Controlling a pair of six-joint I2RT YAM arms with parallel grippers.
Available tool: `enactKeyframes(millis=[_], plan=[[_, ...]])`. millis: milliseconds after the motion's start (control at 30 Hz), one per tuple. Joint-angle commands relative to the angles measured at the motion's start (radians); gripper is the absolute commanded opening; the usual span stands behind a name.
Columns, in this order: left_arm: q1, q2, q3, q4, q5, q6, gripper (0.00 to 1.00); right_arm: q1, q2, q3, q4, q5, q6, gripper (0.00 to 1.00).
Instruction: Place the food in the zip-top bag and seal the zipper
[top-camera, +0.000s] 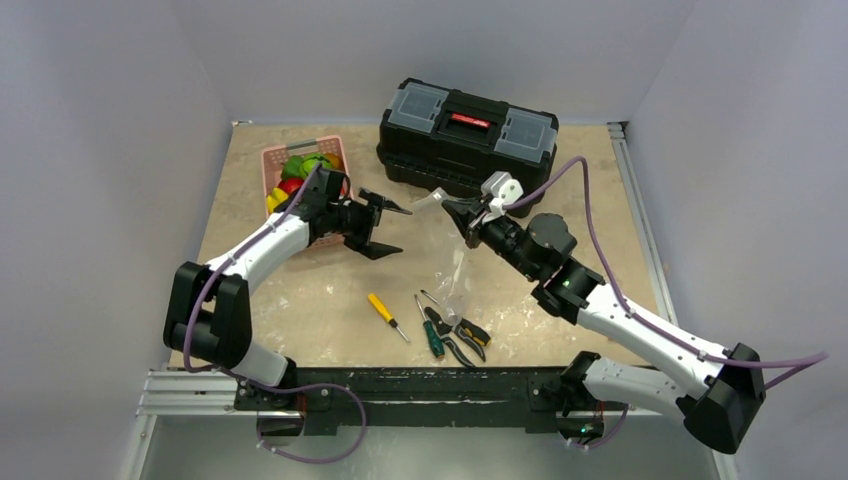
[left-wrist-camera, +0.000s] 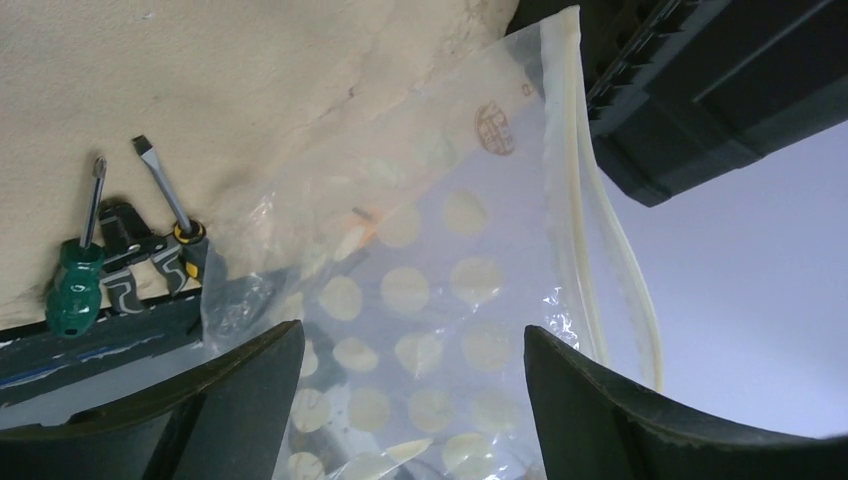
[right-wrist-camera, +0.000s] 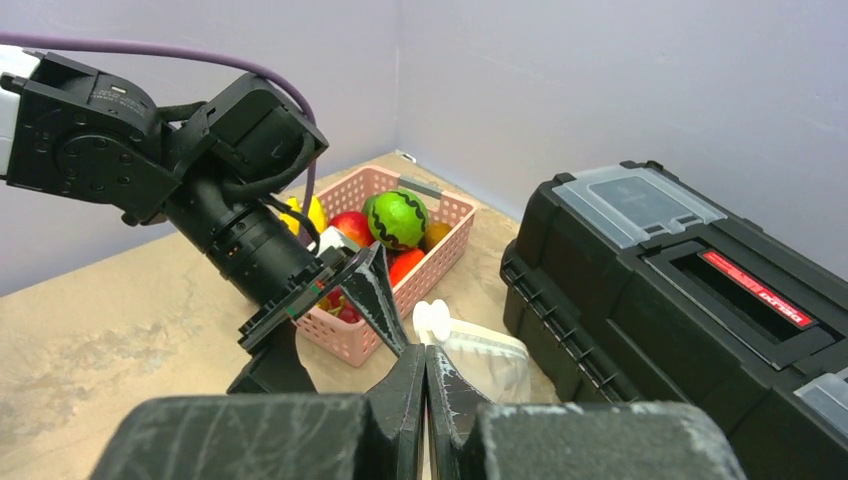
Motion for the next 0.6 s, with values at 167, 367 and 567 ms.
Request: enactKeyframes(millis=[167,367,567], plan=[[0.015,-0.004,0.053,-0.033,0.005,-0.261,0.83,0.010,-0.019,-0.006,0.021,-0.037,-0.032,0.00],[0.016,-0.009,0.105,-0.102,-0.027,-0.191,0.86,0.017,-0.016,-0.002,0.012,-0.045,-0.030,0.00],[-0.011,0.000,0.092,-0.099,-0.047,-0.184,0.86,0.024,-0.012,-0.007,0.020,-0.056,-0.029,0.00]])
